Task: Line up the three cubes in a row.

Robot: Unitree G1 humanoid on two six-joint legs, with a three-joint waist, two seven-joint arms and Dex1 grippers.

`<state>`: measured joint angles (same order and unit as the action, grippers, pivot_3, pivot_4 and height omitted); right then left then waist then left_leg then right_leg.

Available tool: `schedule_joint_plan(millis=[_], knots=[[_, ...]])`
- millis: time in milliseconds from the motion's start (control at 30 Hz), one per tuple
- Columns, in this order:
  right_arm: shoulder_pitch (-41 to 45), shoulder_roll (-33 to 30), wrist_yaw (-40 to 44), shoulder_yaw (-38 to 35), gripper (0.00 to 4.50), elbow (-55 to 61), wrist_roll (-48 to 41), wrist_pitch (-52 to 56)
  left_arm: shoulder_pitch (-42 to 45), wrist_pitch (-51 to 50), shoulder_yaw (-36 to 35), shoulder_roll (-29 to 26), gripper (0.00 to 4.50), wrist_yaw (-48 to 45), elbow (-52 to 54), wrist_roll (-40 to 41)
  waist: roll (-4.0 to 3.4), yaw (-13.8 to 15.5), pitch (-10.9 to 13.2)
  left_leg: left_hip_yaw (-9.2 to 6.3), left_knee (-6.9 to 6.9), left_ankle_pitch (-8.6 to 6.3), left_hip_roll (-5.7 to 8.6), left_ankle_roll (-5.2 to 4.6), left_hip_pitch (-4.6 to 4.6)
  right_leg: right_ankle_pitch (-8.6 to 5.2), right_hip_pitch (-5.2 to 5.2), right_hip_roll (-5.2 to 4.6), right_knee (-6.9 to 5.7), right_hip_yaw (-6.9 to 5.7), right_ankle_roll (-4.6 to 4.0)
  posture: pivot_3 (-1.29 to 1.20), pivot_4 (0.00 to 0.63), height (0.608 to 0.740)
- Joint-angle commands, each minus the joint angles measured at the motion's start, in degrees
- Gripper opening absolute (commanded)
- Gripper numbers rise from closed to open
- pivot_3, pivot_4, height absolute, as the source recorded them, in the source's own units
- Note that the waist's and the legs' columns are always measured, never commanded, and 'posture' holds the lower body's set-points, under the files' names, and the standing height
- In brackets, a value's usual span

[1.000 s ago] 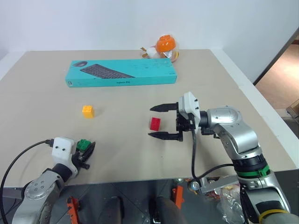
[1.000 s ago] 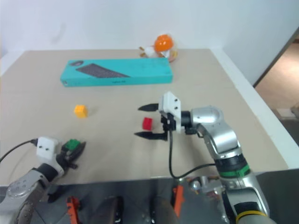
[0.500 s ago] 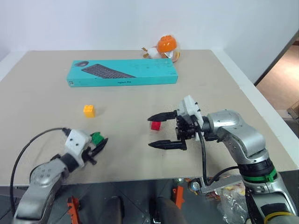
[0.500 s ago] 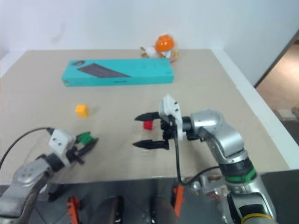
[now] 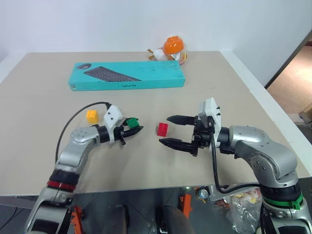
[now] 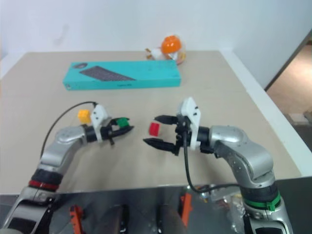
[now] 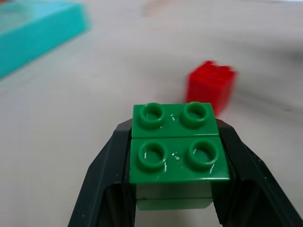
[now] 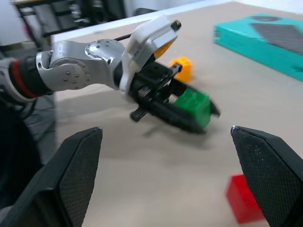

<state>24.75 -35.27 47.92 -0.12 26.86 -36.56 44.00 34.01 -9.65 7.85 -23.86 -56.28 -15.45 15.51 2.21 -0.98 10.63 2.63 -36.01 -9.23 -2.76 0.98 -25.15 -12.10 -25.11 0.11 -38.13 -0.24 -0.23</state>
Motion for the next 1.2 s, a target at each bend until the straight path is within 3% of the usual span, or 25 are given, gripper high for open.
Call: schedule_joint_plan(millis=[33,367,667,1200], knots=[[-1.42,-1.16,-1.26,-1.8,4.5,3.17,1.33,-3.05,7.41,4.87,2.08,1.25,1.38,-6.53,-8.56,-1.73,0.0,0.02,0.0,-0.01,-0.03,0.0,0.0,0.0,0.0,0.01,0.02,0.02,0.0,0.0,0.01,0.0,0.15,0.74],[-3.6,-1.72,-4.07,-2.15,4.5,5.25,1.7,-4.35,16.27,15.59,3.78,2.89,1.38,-15.29,-25.52,-6.89,0.0,-0.26,0.0,0.04,-0.04,-0.03,-0.04,-0.04,-0.03,0.01,-0.03,0.11,0.0,0.11,0.03,0.0,0.15,0.74],[-3.19,-2.39,-4.78,-2.08,4.5,5.08,1.77,-4.55,15.46,20.23,2.9,1.35,1.38,-17.99,-27.98,-8.3,0.0,-0.25,0.0,0.08,-0.1,-0.02,-0.04,-0.04,-0.03,0.04,-0.02,0.08,0.0,0.15,0.06,0.0,0.15,0.74],[-2.22,-3.13,-4.18,-1.44,4.5,3.56,2.27,-5.37,15.43,19.2,2.97,1.49,1.38,-18.13,-31.02,-9.54,0.0,-0.24,0.0,0.09,-0.12,-0.02,-0.04,-0.04,-0.04,0.05,-0.01,0.08,-0.01,0.16,0.08,0.0,0.15,0.74]])
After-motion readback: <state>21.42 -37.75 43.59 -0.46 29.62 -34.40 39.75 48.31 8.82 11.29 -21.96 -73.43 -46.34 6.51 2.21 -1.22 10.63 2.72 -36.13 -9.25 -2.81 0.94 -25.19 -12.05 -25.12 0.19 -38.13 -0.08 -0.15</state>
